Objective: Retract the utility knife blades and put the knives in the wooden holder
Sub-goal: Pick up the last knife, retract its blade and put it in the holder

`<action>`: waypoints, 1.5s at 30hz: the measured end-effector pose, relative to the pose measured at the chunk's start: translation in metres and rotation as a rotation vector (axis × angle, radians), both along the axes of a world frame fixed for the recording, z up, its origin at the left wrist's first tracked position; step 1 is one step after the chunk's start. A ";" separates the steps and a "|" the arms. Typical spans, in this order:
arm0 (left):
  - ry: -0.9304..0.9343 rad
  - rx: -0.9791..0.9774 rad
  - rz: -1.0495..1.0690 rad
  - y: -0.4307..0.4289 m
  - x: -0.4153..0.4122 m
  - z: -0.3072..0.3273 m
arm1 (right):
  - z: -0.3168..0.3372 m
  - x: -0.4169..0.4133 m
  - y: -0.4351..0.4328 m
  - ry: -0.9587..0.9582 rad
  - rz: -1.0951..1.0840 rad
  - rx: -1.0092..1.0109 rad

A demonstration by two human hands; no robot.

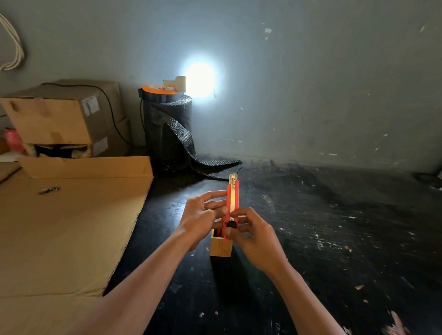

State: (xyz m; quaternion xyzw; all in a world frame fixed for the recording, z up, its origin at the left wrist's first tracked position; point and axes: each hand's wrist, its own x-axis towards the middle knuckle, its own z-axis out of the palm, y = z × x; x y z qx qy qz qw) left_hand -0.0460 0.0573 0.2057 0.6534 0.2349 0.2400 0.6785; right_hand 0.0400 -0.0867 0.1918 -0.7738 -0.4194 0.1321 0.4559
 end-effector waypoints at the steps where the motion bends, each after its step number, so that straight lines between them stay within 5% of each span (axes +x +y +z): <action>1: -0.003 0.000 0.000 0.001 0.000 0.000 | 0.000 0.001 0.000 -0.021 0.023 -0.006; 32: -0.007 0.029 0.011 0.010 0.011 -0.003 | -0.005 0.018 0.012 0.021 0.015 0.025; 45: 0.007 0.016 -0.012 0.026 0.028 -0.049 | -0.017 0.069 0.058 0.177 -0.052 0.134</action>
